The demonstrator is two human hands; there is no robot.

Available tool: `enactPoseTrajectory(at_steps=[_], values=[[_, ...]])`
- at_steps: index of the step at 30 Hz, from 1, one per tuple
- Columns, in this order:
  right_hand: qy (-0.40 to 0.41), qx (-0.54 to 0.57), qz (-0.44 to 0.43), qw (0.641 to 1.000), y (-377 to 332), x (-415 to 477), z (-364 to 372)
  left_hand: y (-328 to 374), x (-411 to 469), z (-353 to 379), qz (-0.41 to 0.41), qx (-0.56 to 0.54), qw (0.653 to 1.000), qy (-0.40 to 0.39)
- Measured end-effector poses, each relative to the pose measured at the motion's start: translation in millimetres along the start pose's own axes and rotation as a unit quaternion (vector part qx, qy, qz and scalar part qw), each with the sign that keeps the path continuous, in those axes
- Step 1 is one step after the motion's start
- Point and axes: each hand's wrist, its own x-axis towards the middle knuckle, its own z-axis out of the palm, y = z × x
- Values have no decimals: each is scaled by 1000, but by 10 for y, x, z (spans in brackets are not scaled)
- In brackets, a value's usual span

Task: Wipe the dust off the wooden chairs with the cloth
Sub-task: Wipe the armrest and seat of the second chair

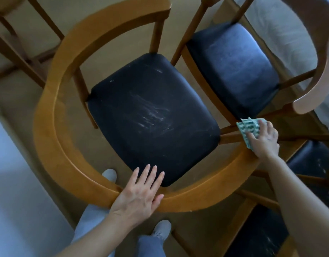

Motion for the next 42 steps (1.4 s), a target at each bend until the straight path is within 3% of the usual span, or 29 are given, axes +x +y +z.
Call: enactPoseTrajectory(at_steps=[9,19,21,26,30,32,36,42], values=[[-81,63,0,995,-259,-1524,434,3,-11,-45,-13,-36,999,-39],[-114,24,-81,990,-10,-1331,421,6,-40,-52,-41,-26,999,-11],[-96,21,-88,991,10,-1317,407,17,-50,-75,-51,-27,998,-8],[62,59,-126,988,31,-1351,332,43,-82,-153,-67,-34,997,6],[57,149,-82,984,-11,-1270,208,42,-99,-188,-71,-47,995,45],[36,249,-50,967,-126,-1201,64,-7,-102,-262,-73,-59,992,79],[-10,444,-17,896,-475,-1002,-135,-325,-22,-633,-83,-32,984,154],[-10,530,-44,847,-1277,-573,2,-1253,431,-1214,-118,13,974,192]])
